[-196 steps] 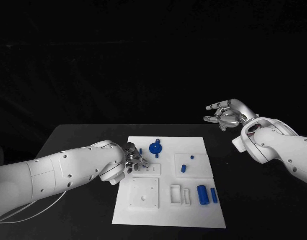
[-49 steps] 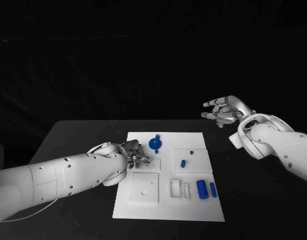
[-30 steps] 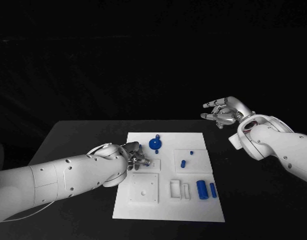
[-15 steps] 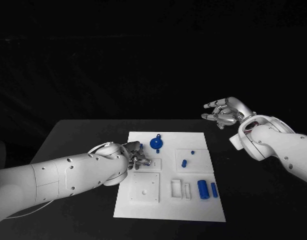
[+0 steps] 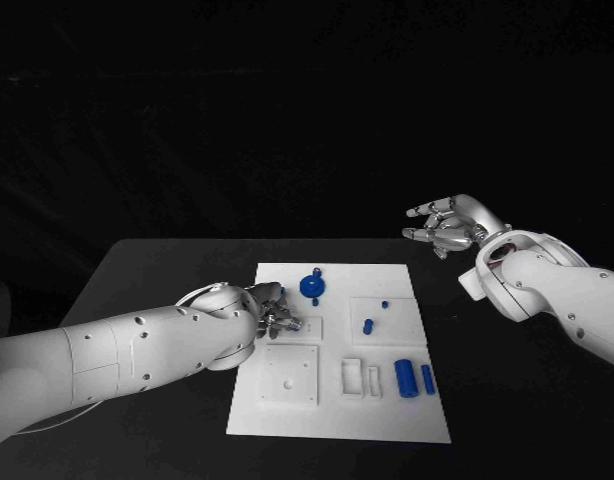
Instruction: Assemble the parts on the task board
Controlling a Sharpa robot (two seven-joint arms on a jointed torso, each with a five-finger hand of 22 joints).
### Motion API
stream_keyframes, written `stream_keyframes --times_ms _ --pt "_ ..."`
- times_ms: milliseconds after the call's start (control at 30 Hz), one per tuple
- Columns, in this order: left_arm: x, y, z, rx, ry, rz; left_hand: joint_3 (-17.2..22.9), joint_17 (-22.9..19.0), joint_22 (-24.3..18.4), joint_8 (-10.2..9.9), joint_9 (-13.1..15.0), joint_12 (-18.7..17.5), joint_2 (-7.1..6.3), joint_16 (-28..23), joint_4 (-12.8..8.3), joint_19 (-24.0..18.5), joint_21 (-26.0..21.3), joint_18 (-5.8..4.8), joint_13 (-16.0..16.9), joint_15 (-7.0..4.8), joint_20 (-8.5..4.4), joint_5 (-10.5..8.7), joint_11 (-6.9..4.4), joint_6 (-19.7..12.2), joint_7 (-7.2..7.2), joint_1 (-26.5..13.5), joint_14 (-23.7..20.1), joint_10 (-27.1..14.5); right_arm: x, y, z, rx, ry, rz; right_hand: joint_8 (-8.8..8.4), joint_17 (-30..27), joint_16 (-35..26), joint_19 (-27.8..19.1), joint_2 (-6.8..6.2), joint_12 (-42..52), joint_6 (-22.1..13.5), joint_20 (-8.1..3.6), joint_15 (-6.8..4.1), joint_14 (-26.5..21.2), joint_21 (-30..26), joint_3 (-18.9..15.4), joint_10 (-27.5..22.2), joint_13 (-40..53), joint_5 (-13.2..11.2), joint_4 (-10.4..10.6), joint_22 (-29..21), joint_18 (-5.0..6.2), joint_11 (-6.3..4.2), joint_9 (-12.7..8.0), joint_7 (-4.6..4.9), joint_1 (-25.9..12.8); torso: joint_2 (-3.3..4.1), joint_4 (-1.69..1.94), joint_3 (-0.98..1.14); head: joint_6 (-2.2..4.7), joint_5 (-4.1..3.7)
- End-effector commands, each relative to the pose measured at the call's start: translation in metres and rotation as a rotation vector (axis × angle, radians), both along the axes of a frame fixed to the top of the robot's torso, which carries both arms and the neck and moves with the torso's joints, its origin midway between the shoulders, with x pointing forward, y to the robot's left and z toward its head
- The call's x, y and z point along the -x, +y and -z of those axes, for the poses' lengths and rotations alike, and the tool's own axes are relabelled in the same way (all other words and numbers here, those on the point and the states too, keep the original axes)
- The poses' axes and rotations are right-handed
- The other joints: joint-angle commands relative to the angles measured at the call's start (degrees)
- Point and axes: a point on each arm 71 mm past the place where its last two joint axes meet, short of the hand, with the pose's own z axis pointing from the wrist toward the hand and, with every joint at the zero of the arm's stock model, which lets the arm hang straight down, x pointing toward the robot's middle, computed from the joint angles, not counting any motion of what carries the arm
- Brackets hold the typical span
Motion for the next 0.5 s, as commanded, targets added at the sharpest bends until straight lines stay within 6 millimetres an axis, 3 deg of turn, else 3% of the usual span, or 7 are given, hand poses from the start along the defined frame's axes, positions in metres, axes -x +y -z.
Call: stream_keyframes --times_ms 33,500 --pt "0.0017 -0.0005 0.0044 -0.049 0.02 0.034 0.6 0.1 0.1 0.2 17.7 0.1 0.93 0.1 -0.4 0.1 -0.3 0.45 0.1 0.3 -0.12 -0.28 -0.45 12.8 -6.28 0.7 0.0 2.6 0.0002 0.0018 0.0007 0.002 0.005 -0.019 -0.21 0.0 0.1 2.4 0.18 0.2 0.3 -0.17 -0.26 0.1 0.1 0.0 0.0 0.0 0.3 0.3 0.0 0.72 -0.35 0.0 -0.06 -0.6 0.0 -0.03 0.01 0.01 -0.11" --pt "0.003 -0.0047 0.0081 -0.059 0.047 0.053 -0.1 0.0 0.3 0.2 18.0 0.2 0.87 0.1 0.7 0.3 -0.7 0.34 0.0 0.33 -0.23 -0.9 -0.45 12.8 -6.32 0.2 0.0 2.6 0.0002 0.0016 0.0015 -0.001 0.01 -0.02 -0.22 0.0 0.1 2.4 0.12 0.3 0.2 -0.16 -0.25 0.1 0.1 0.2 0.0 0.0 0.3 0.4 0.0 0.77 -0.35 0.0 -0.05 -0.6 0.0 -0.03 0.08 -0.09 -0.39"
